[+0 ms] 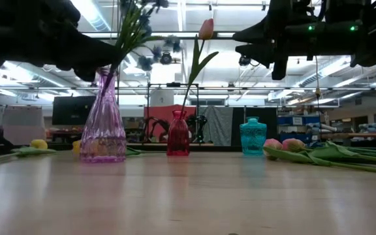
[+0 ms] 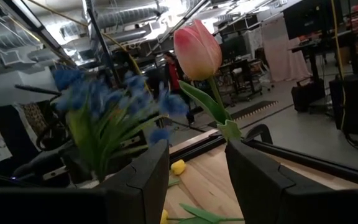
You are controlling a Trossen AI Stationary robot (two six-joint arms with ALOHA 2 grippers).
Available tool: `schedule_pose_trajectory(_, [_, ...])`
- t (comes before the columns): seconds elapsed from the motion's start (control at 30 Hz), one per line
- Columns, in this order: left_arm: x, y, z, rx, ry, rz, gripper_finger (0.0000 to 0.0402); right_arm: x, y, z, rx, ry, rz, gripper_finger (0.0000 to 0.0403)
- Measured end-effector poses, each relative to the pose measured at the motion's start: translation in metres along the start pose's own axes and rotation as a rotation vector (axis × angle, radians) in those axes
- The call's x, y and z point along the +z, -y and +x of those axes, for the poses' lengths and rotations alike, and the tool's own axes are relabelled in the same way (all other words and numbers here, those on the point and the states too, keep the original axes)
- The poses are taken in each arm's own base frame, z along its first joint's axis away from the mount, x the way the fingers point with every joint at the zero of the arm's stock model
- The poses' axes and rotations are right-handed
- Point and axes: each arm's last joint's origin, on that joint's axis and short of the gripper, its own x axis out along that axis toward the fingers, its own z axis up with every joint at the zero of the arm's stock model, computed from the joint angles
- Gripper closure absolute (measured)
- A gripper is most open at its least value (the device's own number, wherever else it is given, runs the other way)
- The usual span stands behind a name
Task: Sort flowers into vase by color
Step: Put the blue flowers into the pink vase, then put the pink flower into the red vase
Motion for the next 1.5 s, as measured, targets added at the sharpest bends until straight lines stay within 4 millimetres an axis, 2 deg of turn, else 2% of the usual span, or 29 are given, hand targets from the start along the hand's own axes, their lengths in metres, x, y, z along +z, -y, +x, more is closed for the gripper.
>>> schedule_pose_trajectory(0.23, [-0.004,0.003,-0.002,-0.121,-0.052,0.04,0.026,0.0,0.0,0.0,0.0,-0.001,0.0,0.0231])
schedule_pose_trajectory(0.43, [0.004,0.001,-0.011,-0.118,-0.035,0.058,0.026,-0.002,-0.001,-0.001,-0.002,-0.014,0.009,0.0231])
schedule_pose_trajectory(0.73, [0.014,-0.004,-0.024,-0.093,-0.078,0.082,0.0259,-0.008,0.0,0.004,-0.106,-0.088,0.043,0.0231])
schedule_pose_trajectory(0.83, [0.025,-0.006,-0.03,-0.05,-0.126,0.114,0.0259,-0.008,-0.008,0.017,-0.146,-0.224,0.002,0.0231])
schedule_pose_trajectory(0.93, [0.03,-0.009,-0.036,-0.01,-0.17,0.125,0.0259,-0.006,-0.015,0.029,-0.25,-0.472,-0.055,0.0231])
schedule_pose_trajectory(1.07, [0.033,-0.011,-0.041,0.002,-0.177,0.11,0.0259,0.008,-0.023,0.037,-0.373,-0.732,-0.079,0.0231])
schedule_pose_trajectory(1.2, [0.027,-0.013,-0.044,0.032,-0.24,0.125,0.0259,0.018,-0.028,0.035,-0.396,-0.882,-0.01,0.0231])
schedule_pose_trajectory(1.5, [0.029,-0.014,-0.05,0.007,-0.227,0.089,0.0259,0.011,-0.019,0.013,-0.513,-1.147,0.071,0.0231])
